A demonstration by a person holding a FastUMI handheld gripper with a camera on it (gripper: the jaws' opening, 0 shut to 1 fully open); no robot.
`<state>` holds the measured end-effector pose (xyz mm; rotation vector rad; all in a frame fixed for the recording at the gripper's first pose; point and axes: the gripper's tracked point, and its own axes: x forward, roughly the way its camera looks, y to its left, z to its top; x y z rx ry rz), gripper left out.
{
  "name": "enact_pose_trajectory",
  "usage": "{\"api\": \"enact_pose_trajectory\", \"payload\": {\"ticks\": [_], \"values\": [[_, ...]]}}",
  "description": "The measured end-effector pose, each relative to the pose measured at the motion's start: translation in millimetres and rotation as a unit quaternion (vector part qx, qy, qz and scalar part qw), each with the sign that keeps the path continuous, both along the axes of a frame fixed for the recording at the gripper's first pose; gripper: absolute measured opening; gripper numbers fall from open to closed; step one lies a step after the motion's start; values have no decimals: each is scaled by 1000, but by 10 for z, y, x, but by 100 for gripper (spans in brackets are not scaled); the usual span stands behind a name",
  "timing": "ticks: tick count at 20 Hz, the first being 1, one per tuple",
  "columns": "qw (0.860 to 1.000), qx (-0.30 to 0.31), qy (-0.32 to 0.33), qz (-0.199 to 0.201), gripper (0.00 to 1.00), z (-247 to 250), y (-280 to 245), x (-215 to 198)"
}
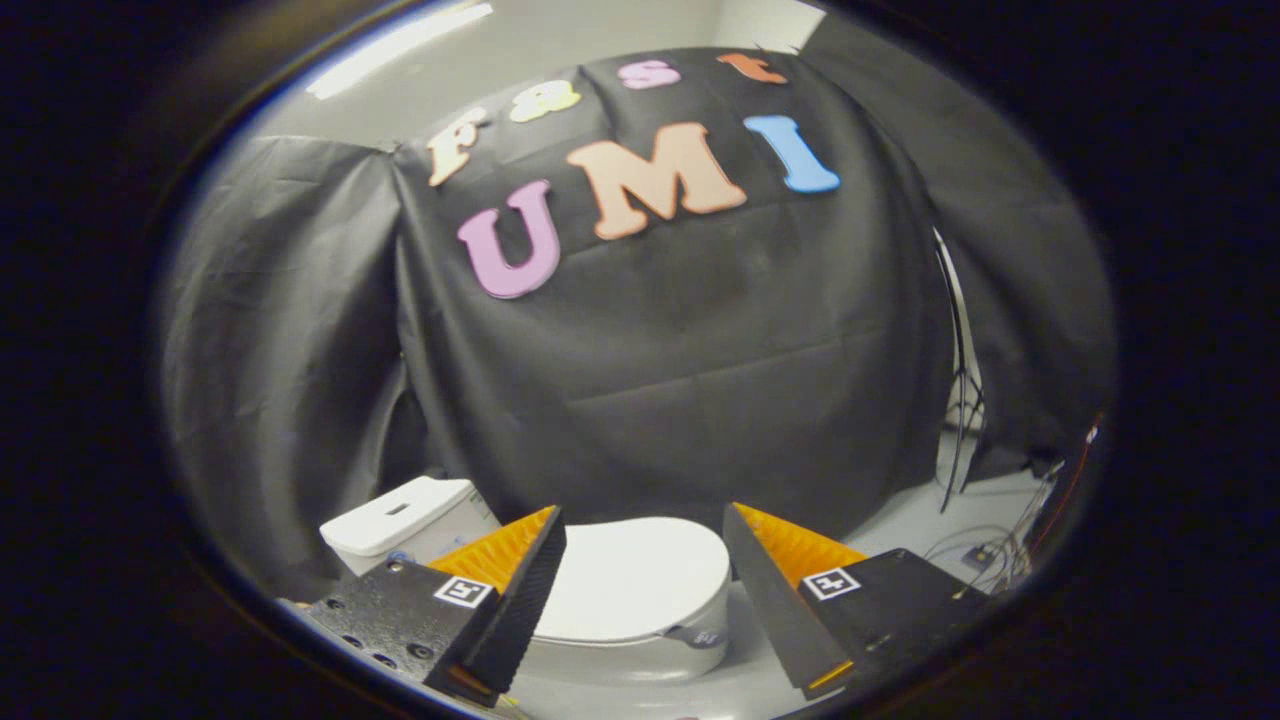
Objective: Open the toilet lid.
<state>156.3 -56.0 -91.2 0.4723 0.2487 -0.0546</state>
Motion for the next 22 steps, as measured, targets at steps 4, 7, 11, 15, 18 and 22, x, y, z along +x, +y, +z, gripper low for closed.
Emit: {"api": "enact_pose_trajectory", "payload": {"ticks": [4, 7, 11, 15, 18, 22], "values": [[990, 120, 66, -20, 97, -504, -133, 224], [973, 199, 117, -27, 96, -954, -172, 320], [941, 291, 171, -30, 96, -1463, -55, 438], [909, 343, 236, -19, 95, -1897, 134, 448], [892, 373, 255, -21, 86, -2076, 174, 458], [877, 409, 250, -31, 73, -2270, 223, 586]]}}
